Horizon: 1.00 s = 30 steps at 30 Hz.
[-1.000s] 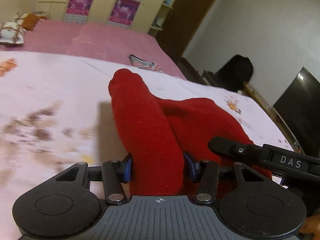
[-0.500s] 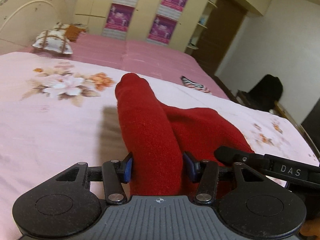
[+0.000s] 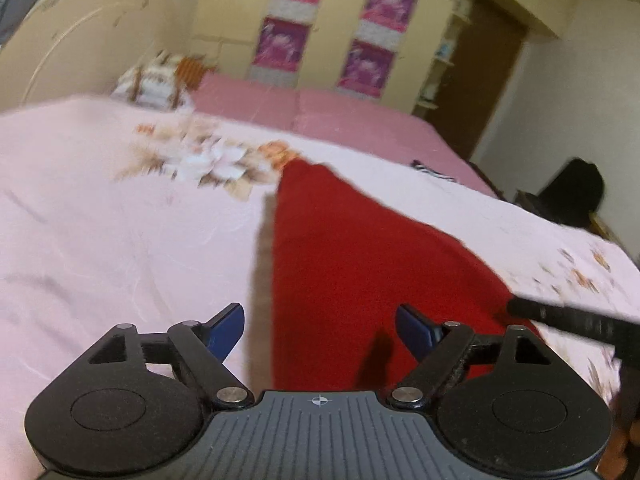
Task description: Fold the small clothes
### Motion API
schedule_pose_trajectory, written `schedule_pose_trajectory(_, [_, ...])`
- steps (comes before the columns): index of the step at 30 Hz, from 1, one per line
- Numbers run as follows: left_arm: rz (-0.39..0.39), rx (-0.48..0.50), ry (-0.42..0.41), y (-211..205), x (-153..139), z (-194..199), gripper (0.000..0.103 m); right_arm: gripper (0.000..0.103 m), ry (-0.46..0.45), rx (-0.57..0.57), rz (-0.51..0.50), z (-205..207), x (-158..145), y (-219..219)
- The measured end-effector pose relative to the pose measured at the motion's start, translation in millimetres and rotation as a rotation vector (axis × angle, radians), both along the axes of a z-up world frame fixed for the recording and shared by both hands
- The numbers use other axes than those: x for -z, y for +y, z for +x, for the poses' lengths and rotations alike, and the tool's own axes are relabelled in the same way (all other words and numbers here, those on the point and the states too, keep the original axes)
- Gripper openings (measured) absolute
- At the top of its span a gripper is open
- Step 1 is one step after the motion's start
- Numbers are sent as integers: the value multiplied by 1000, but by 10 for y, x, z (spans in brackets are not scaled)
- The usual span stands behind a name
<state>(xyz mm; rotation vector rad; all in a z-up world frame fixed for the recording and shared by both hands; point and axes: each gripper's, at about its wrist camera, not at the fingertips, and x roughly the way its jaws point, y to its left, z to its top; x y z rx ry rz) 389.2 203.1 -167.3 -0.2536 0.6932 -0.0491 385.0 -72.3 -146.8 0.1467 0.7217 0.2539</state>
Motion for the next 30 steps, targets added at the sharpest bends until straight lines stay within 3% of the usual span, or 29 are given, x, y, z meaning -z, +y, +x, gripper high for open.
schedule_pose_trajectory(3, [36, 25, -10, -52, -99, -198, 83, 35, -46, -58, -25, -219, -192, 111])
schedule_pose_trajectory(6, [68, 52, 35, -161, -18, -342, 83, 33, -57, -94, -59, -435, -226, 215])
schedule_pose_trajectory(11, [85, 31, 125, -250, 313, -328, 84, 31, 20, -84, -129, -600, 63, 272])
schedule_pose_trajectory(13, [95, 22, 134, -288, 328, -308, 87, 31, 67, -76, -169, -583, 247, 260])
schedule_pose_trajectory(15, [125, 29, 141, -337, 285, -297, 87, 31, 48, -77, -192, -595, 245, 296])
schedule_pose_trajectory(20, [127, 45, 146, -419, 135, -414, 87, 36, 40, -52, -118, -726, 43, 243])
schedule_pose_trajectory(24, [132, 53, 131, -476, 102, -564, 87, 36, 27, -51, -147, -831, 49, 263])
schedule_pose_trajectory(27, [132, 53, 160, -462, 235, -563, 87, 38, 92, -33, -153, -750, 206, 254])
schedule_pose_trajectory(30, [121, 33, 168, -446, 238, -547, 91, 39, 124, 19, -81, -719, 219, 165])
